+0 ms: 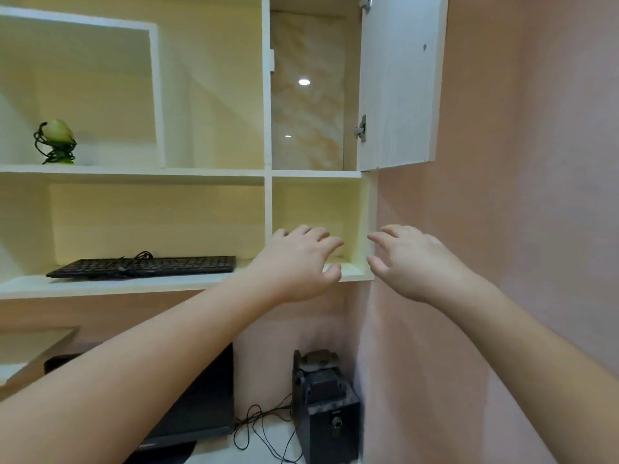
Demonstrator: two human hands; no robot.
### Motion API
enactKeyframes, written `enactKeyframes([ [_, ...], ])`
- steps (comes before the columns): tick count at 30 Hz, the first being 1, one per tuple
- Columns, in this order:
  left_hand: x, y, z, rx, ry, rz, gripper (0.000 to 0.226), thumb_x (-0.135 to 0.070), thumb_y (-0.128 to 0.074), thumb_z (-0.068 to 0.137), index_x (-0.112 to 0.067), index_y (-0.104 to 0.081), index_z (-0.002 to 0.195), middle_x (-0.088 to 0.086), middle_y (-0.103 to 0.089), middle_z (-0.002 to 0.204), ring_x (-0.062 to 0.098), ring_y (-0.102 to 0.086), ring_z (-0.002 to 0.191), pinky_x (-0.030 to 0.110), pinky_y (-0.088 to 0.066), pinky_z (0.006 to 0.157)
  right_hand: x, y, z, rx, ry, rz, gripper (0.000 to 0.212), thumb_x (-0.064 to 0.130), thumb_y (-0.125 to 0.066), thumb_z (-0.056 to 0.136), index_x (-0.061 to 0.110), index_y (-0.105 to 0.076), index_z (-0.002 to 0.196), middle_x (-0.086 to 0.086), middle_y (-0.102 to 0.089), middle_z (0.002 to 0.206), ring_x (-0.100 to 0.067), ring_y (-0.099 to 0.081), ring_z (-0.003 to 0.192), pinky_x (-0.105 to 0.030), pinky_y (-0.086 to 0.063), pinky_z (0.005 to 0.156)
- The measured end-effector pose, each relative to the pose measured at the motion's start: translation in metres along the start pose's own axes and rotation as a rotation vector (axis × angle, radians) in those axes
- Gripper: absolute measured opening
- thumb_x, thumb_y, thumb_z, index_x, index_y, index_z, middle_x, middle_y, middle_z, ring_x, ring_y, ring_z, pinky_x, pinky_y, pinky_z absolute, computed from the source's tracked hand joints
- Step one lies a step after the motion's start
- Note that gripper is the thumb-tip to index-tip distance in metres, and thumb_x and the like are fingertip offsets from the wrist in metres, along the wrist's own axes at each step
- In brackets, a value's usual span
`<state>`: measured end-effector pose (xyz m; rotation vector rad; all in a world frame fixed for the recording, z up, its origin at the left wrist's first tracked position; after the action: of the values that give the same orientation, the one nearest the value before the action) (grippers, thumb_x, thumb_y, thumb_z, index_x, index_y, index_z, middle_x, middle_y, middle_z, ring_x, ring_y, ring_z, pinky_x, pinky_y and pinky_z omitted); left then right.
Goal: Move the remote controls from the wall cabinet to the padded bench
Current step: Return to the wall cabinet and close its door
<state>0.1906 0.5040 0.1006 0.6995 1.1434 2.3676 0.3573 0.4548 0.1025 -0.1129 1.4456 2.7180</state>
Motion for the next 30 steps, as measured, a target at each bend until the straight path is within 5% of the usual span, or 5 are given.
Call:
enactKeyframes([
  [13, 0.018, 0.007, 0.102, -0.142, -0.058, -0.138, 0.051, -0.048, -0.032, 0.094, -0.035, -0.033, 0.143, -0.007, -0.037, 0.149, 0.015, -0.033, 0.136, 0.041, -0.033, 0.106, -0.059, 0.034, 0.067, -0.283, -0.037, -0.091, 0.042, 0.037, -0.039, 0.096, 0.021, -0.048, 0.133, 0.002, -0.046, 0.140, -0.018, -0.038, 0.131, -0.033, -0.032, 0.106],
  [19, -0.005, 0.011, 0.145, -0.228, -0.034, -0.195, 0.048, -0.044, -0.034, 0.095, -0.031, -0.037, 0.142, -0.009, -0.040, 0.147, 0.015, -0.040, 0.132, 0.035, -0.034, 0.106, -0.119, 0.031, 0.080, -0.420, -0.151, -0.001, 0.030, 0.030, -0.040, 0.095, 0.024, -0.060, 0.116, 0.006, -0.056, 0.122, -0.016, -0.050, 0.113, -0.026, -0.034, 0.079],
  [23, -0.016, 0.006, 0.178, -0.236, 0.045, -0.300, 0.047, -0.044, -0.034, 0.096, -0.030, -0.041, 0.139, -0.009, -0.043, 0.145, 0.014, -0.041, 0.131, 0.034, -0.037, 0.102, -0.156, 0.028, 0.096, -0.523, -0.194, 0.225, 0.031, 0.026, -0.040, 0.094, 0.025, -0.060, 0.118, 0.005, -0.061, 0.120, -0.015, -0.053, 0.110, -0.030, -0.043, 0.085],
  [26, -0.022, 0.003, 0.200, -0.236, 0.080, -0.481, 0.044, -0.046, -0.030, 0.098, -0.028, -0.046, 0.135, -0.008, -0.049, 0.137, 0.013, -0.043, 0.127, 0.033, -0.036, 0.100, -0.171, 0.033, 0.117, -0.547, -0.124, 0.556, 0.037, 0.025, -0.036, 0.097, 0.026, -0.054, 0.130, 0.009, -0.059, 0.126, -0.007, -0.052, 0.112, -0.021, -0.037, 0.087],
  [30, -0.030, 0.001, 0.217, -0.358, 0.046, -0.738, 0.048, -0.044, -0.021, 0.101, -0.014, -0.055, 0.116, 0.002, -0.057, 0.117, 0.014, -0.047, 0.113, 0.021, -0.028, 0.083, -0.173, 0.039, 0.148, -0.507, 0.054, 0.873, 0.043, 0.027, -0.034, 0.100, 0.028, -0.041, 0.142, 0.013, -0.050, 0.140, -0.001, -0.044, 0.129, -0.024, -0.032, 0.108],
])
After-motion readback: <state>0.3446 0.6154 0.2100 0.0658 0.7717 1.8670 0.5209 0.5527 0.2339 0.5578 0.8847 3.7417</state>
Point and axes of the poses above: each hand's wrist, its own z-axis towards the middle knuckle, its own y-axis out of the back of the hand, x = y × z, the point moved 2 cm from there along z, towards the middle knuckle
